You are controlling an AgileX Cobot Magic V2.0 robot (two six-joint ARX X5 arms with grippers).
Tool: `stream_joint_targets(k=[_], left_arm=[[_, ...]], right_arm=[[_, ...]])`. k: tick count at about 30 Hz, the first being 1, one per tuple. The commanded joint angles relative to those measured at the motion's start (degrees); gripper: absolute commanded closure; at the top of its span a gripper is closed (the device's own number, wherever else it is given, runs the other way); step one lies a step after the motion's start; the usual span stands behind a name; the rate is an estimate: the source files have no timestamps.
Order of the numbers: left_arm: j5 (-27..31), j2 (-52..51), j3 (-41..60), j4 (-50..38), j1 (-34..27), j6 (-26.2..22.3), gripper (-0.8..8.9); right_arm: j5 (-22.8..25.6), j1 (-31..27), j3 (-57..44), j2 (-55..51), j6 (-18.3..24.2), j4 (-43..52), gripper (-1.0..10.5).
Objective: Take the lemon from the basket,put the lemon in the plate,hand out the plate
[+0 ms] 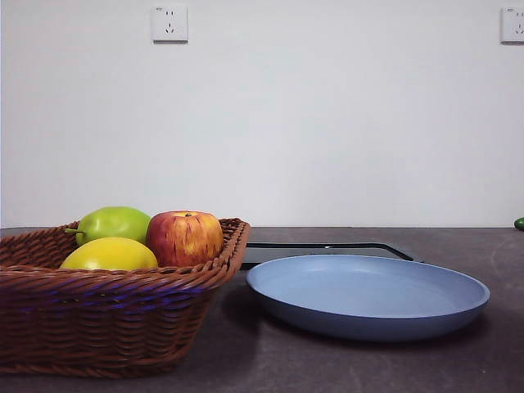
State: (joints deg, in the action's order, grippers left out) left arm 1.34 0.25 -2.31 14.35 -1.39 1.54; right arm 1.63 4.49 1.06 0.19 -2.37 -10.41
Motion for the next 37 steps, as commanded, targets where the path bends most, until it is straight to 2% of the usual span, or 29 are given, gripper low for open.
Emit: stream_joint_targets(k=[1, 3, 5, 8, 11, 14, 18, 23, 29, 31, 37], left_arm=[[-0.2, -0.2, 0.6, -0.2, -0.2, 0.3, 8.05], [-0.6, -0.2, 0.6, -0.2, -0.2, 1.6, 8.05], [-2.3, -0.2, 0.6, -0.2, -0.2, 5.2, 8.05], [-7.6, -0.2, 0.5, -0.2, -0.2, 12.3, 8.05], [-12.5, -0.2, 0.5, -0.5, -0.2, 16.4, 8.05], [-15.6, -0.2, 0.3, -0.6, -0.2, 19.0, 8.06], [-16.8, -0.1, -1.7, 0.5, -0.2, 23.0, 8.06], [-16.7, 2.7, -8.2, 4.3, -0.2, 23.3, 8.06], [-18.2, 13.0, -18.1, 6.6, -0.2, 23.2, 8.06], [-19.4, 17.1, -21.4, 6.9, -0.2, 21.8, 8.06], [-27.8, 28.9, -31.3, 8.5, -0.2, 15.8, 8.07]], right_arm=[[0.2, 0.0, -0.4, -0.2, -0.8, 0.2, 9.4], [0.0, 0.0, -0.4, -0.2, -3.4, 0.2, 9.4], [0.0, 0.0, -0.4, -0.2, -6.8, 0.2, 9.4], [-0.1, 0.0, -0.4, -0.2, -14.3, 0.7, 9.4], [-0.1, 0.0, -0.4, -0.2, -21.4, 2.6, 9.4], [-0.6, 0.0, -0.3, -0.2, -24.4, 2.9, 9.4], [-4.5, 0.0, 1.4, -0.1, -24.8, 0.7, 9.4], [-4.8, 0.0, 7.2, 2.4, -24.8, -5.9, 9.4], [-4.8, 0.0, 17.2, 9.0, -23.2, -11.0, 9.4], [-4.7, 0.0, 20.8, 12.0, -21.3, -12.4, 9.4], [-6.0, 0.0, 32.0, 22.8, -16.7, -18.0, 9.4]])
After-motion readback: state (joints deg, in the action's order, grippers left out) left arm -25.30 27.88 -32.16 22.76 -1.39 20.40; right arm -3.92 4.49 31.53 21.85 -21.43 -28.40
